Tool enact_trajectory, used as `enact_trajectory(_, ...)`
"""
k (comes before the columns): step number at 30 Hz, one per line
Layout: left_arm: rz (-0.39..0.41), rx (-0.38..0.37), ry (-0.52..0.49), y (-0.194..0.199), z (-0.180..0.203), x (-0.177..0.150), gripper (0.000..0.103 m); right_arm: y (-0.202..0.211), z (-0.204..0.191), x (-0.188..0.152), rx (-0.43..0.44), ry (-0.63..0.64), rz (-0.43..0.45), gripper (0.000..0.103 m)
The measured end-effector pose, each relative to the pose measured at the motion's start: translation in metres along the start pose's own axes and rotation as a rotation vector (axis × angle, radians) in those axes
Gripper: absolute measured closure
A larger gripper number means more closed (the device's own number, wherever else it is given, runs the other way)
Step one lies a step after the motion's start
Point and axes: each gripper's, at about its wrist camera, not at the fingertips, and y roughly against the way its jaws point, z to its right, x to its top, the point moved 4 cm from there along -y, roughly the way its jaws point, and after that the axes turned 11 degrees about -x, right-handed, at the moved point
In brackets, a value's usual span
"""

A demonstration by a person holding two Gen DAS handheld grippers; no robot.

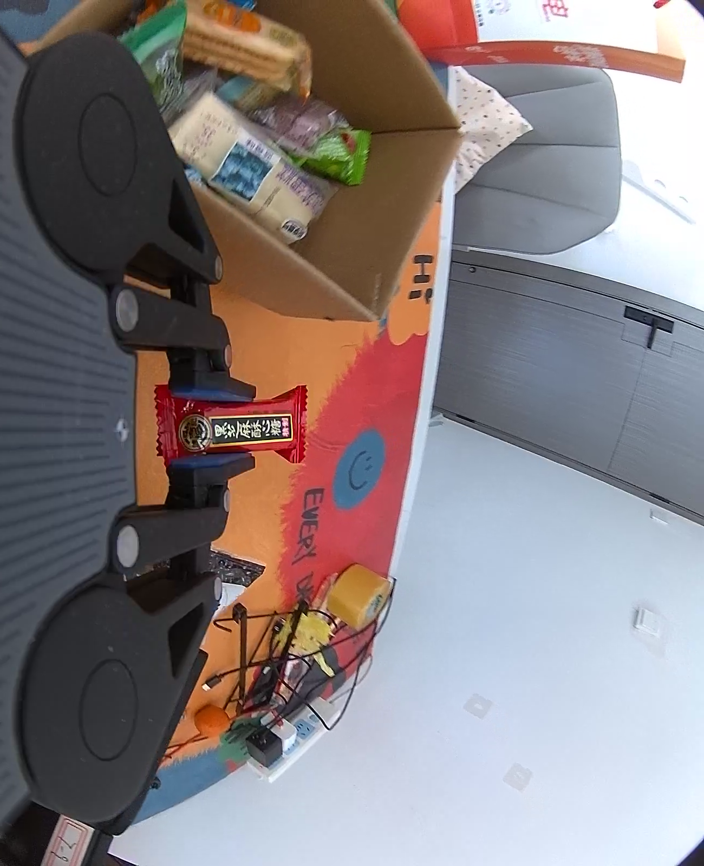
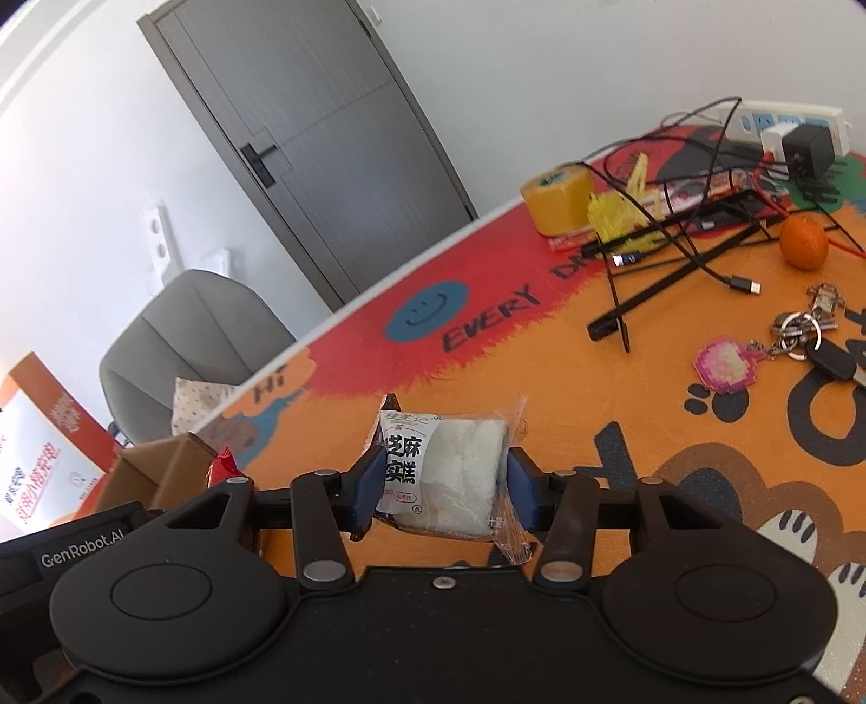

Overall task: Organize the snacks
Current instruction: 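Carry the red bar and white pack over the box and lower them in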

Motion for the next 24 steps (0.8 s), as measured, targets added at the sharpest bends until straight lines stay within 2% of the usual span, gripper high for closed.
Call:
enact_trajectory(9,0.056,-0.006,0.007,0.036,-0.012,0.014,0.085,0.023,-0.030,0.006,0.071,0.031,0.051,0.055)
enact_trajectory(24,0.103,0.073,0.057,0.076,-0.065,0.031,0.085,0.027,-0.081,-0.001,0.168,0.066,0.047,0.055)
